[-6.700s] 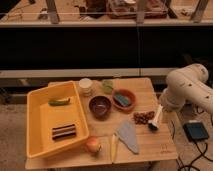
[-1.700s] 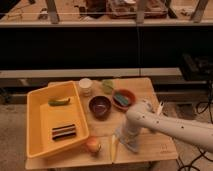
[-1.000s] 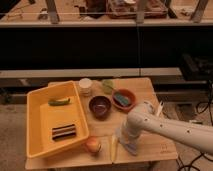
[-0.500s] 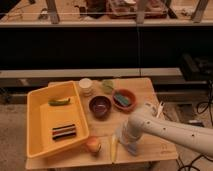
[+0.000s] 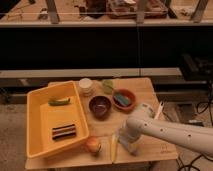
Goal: Place towel in paper cup
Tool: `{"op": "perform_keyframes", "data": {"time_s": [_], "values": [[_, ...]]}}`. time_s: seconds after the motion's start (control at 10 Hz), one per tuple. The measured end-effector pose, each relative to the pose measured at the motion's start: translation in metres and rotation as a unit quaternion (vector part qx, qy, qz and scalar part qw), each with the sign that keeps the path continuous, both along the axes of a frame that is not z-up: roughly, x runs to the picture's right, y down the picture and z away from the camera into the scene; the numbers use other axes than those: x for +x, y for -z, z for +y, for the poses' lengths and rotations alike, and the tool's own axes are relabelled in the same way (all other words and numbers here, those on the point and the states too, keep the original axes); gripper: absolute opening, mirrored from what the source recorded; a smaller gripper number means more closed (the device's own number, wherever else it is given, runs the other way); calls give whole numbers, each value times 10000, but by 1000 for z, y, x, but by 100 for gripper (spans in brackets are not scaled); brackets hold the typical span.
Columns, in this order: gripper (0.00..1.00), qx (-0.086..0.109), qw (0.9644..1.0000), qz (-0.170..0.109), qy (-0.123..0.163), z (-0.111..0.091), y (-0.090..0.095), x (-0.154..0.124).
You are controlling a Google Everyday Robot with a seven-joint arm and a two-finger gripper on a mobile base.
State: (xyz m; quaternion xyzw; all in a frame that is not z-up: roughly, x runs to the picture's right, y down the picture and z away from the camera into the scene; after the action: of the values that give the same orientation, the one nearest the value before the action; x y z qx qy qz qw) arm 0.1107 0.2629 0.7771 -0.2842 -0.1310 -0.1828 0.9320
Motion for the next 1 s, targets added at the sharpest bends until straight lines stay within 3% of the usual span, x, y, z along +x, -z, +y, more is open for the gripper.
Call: {"op": "perform_keyframes", "data": {"time_s": [0.4,0.6,1.0], "values": [[79,-115,9998,-92,-130,6,-23,7],[65,-153,9996,-157,-175,13,-32,6],[25,-176,9996,-144,-186,11,-26,10]]}}
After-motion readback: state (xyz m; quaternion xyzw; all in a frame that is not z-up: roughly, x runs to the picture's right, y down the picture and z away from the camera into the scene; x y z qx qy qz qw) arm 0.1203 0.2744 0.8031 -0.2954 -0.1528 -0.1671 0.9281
